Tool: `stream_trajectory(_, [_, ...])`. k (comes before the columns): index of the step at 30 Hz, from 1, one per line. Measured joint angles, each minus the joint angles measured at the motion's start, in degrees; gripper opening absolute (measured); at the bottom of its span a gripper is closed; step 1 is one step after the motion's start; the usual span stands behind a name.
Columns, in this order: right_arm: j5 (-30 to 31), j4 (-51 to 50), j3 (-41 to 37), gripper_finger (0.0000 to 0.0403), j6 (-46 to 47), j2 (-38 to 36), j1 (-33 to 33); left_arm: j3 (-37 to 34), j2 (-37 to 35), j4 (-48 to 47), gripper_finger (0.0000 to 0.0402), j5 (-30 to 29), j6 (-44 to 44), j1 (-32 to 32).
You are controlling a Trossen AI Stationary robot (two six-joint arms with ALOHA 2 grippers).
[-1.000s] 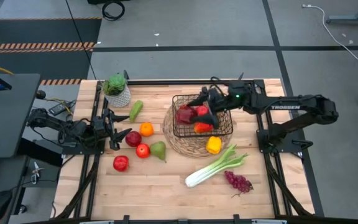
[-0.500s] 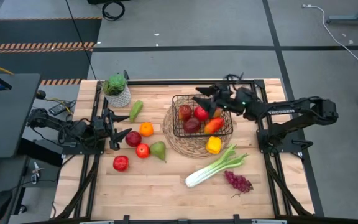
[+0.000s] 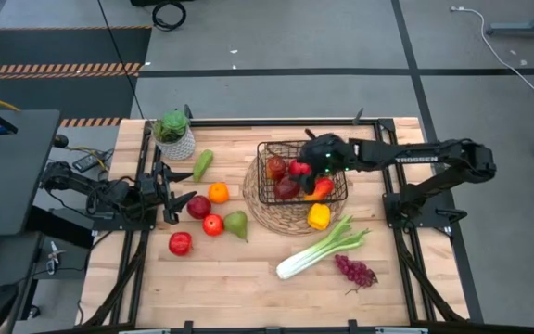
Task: Build produce basket
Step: Put the yellow pepper into the black wire basket
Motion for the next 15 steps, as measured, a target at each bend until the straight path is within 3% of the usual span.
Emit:
stream_trajectory(9, [2.5,-11.7,8.3,0.0349,0.0,10.0,2.6,0.0,0.0,0.0,0.0282,0.0,0.0,0.0])
stream_trajectory(15, [5.3,-17.5,16.1,0.0349,-2.7,11.3,6.3,0.0,0.0,0.0,0.0282,0.0,0.0,0.0])
